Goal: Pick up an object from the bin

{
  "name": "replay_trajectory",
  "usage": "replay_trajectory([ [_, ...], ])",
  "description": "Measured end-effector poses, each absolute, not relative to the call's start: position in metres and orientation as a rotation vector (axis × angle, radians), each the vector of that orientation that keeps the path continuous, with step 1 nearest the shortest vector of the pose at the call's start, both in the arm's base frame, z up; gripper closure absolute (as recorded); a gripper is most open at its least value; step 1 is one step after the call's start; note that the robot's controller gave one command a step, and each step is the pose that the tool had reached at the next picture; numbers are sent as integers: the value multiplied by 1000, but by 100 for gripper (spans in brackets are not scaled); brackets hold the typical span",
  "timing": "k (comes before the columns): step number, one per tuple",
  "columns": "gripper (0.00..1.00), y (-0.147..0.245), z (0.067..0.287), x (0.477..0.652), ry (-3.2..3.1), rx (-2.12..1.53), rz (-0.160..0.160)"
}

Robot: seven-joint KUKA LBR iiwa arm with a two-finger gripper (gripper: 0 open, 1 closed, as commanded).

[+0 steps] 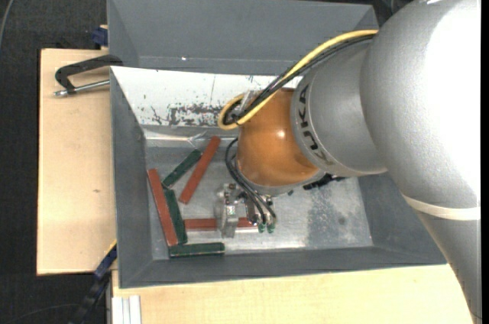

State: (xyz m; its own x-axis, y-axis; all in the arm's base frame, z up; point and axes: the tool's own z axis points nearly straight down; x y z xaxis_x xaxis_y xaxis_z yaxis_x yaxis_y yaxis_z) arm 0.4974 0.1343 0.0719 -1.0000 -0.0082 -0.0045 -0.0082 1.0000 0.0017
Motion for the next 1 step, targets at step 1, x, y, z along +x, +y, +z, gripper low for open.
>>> replay_trajectory([
  [1, 0, 134, 71, 497, 3139, -13, 1],
])
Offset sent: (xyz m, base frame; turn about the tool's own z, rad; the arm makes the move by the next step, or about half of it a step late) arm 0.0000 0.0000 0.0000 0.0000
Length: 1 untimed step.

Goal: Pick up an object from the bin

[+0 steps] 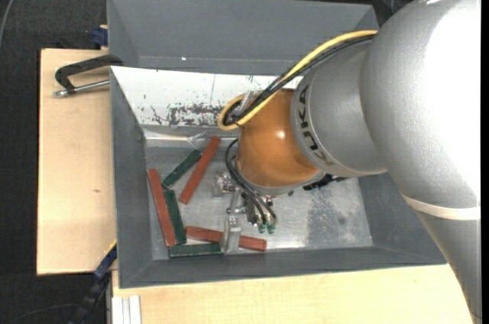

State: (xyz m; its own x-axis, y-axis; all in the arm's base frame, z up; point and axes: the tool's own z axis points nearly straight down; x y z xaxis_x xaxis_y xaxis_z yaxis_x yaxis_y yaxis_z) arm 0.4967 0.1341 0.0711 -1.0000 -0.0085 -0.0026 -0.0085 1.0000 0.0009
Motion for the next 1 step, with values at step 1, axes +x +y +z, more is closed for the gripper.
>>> replay_trajectory([
  [1, 0, 199, 71, 494, 3134, -36, 9],
])
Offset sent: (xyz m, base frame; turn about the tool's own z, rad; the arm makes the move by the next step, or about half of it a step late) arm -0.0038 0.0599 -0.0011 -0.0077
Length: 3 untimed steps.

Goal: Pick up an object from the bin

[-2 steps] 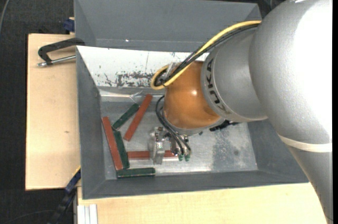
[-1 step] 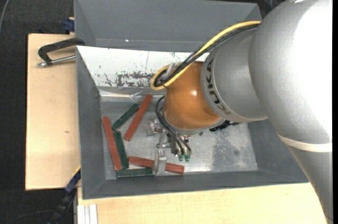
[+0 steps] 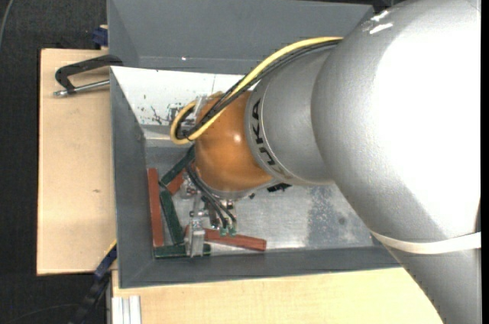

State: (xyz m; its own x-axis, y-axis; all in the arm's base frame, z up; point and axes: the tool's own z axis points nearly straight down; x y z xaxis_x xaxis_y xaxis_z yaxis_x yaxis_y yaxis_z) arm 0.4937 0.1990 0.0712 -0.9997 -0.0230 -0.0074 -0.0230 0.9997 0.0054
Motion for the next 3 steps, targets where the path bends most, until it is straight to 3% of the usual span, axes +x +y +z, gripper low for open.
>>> replay_trajectory([
  [1, 0, 121, 71, 492, 3071, -660, 0],
  [2, 0, 188, 71, 496, 3045, -743, 7],
  [3, 100, 184, 71, 496, 3052, -736, 2],
])
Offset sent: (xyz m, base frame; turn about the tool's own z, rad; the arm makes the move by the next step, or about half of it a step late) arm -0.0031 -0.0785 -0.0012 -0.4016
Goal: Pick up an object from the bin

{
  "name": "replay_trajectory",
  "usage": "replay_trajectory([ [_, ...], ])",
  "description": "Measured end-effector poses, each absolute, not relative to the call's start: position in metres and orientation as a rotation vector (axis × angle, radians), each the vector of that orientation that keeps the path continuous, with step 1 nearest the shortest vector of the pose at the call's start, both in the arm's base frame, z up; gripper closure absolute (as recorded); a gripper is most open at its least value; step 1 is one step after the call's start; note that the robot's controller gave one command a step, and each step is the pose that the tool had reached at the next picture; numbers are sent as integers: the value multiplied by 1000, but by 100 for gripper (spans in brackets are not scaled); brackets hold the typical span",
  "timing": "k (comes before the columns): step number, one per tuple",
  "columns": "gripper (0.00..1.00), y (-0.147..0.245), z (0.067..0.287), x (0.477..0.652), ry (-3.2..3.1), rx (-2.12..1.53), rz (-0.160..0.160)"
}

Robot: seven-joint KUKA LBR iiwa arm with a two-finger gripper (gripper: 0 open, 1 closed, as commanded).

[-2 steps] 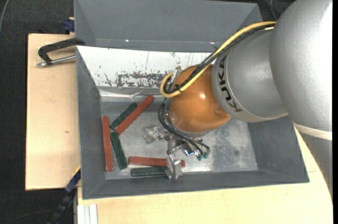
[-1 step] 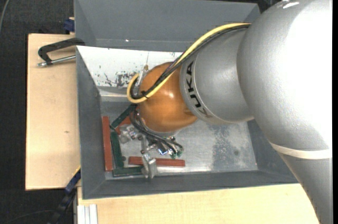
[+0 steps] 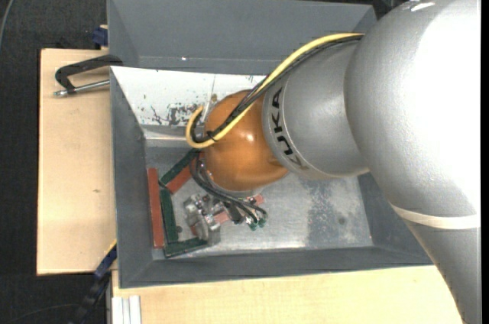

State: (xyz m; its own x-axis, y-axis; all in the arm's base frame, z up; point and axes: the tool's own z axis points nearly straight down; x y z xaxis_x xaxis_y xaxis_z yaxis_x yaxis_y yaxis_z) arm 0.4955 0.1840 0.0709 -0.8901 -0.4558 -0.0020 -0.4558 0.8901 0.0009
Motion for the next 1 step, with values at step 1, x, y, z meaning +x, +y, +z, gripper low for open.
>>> replay_trajectory([
  [1, 100, 182, 221, 512, 3043, -716, 4],
])
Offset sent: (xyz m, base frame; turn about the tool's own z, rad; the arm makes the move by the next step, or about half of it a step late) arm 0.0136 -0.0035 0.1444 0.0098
